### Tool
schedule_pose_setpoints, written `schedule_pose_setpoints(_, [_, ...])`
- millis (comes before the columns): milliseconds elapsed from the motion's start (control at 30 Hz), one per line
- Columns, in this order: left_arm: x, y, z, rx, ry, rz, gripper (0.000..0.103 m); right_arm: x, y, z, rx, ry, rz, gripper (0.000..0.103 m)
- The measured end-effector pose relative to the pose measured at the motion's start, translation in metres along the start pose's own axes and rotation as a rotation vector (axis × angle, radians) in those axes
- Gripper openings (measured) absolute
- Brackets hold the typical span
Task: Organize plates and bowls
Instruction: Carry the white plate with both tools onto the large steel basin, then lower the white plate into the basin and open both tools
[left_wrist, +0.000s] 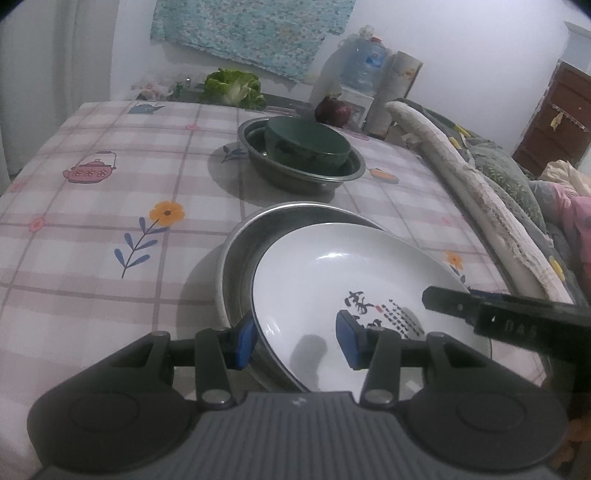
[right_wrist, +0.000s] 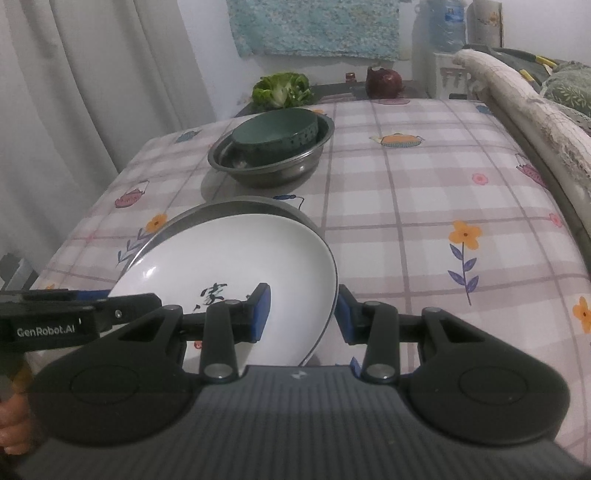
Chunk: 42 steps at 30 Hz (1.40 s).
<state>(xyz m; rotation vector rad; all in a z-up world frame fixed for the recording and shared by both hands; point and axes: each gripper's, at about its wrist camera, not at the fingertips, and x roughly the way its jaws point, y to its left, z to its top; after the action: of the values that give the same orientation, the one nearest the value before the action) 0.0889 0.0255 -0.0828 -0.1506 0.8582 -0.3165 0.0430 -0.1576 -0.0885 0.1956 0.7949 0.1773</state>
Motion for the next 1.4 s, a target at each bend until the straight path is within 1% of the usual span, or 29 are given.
schedule_pose_setpoints(200, [-0.006, -0.002, 0.000, 0.023, -0.015, 0.014, 0.048, -0.006, -0.002, 0.007, -0.009, -0.039, -0.005, 0.038])
schedule_pose_setpoints(367, [-0.014, 0.000, 0.002, 0.032, -0.030, 0.021, 0.050, -0.008, -0.002, 0.008, -0.016, -0.049, -0.014, 0.039])
schedule_pose_setpoints(433, [-0.016, -0.001, 0.003, 0.045, -0.030, 0.048, 0.055, -0.008, -0.003, 0.007, -0.010, -0.049, -0.012, 0.040])
schedule_pose_setpoints(500, [-0.019, -0.001, 0.000, 0.060, -0.044, 0.071, 0.058, -0.008, -0.004, 0.006, -0.004, -0.048, -0.012, 0.040])
schedule_pose_setpoints(667, [-0.026, 0.002, 0.002, 0.084, -0.089, 0.108, 0.058, -0.003, -0.013, 0.004, 0.043, -0.043, -0.002, 0.043])
schedule_pose_setpoints(800, [-0.012, 0.007, 0.007, 0.075, -0.066, 0.123, 0.058, 0.007, -0.022, 0.004, 0.104, -0.025, 0.026, 0.043])
schedule_pose_setpoints(933, [0.011, 0.012, 0.011, 0.048, -0.010, 0.109, 0.055, 0.017, -0.029, 0.003, 0.151, -0.003, 0.041, 0.043])
schedule_pose_setpoints(1000, [0.016, 0.012, 0.013, 0.031, 0.003, 0.087, 0.053, 0.023, -0.032, 0.002, 0.180, 0.016, 0.047, 0.043])
schedule_pose_setpoints(1067, [0.018, 0.012, 0.013, 0.028, 0.005, 0.091, 0.053, 0.028, -0.034, 0.002, 0.199, 0.031, 0.061, 0.043])
schedule_pose_setpoints(1133, [0.020, 0.011, 0.015, 0.031, 0.006, 0.099, 0.053, 0.031, -0.035, 0.003, 0.206, 0.039, 0.077, 0.043])
schedule_pose_setpoints(1333, [0.019, 0.010, 0.017, 0.019, 0.020, 0.086, 0.053, 0.032, -0.028, 0.006, 0.179, 0.039, 0.125, 0.044])
schedule_pose_setpoints(1400, [0.020, 0.008, 0.017, 0.026, 0.023, 0.084, 0.053, 0.030, -0.025, 0.006, 0.155, 0.038, 0.102, 0.044])
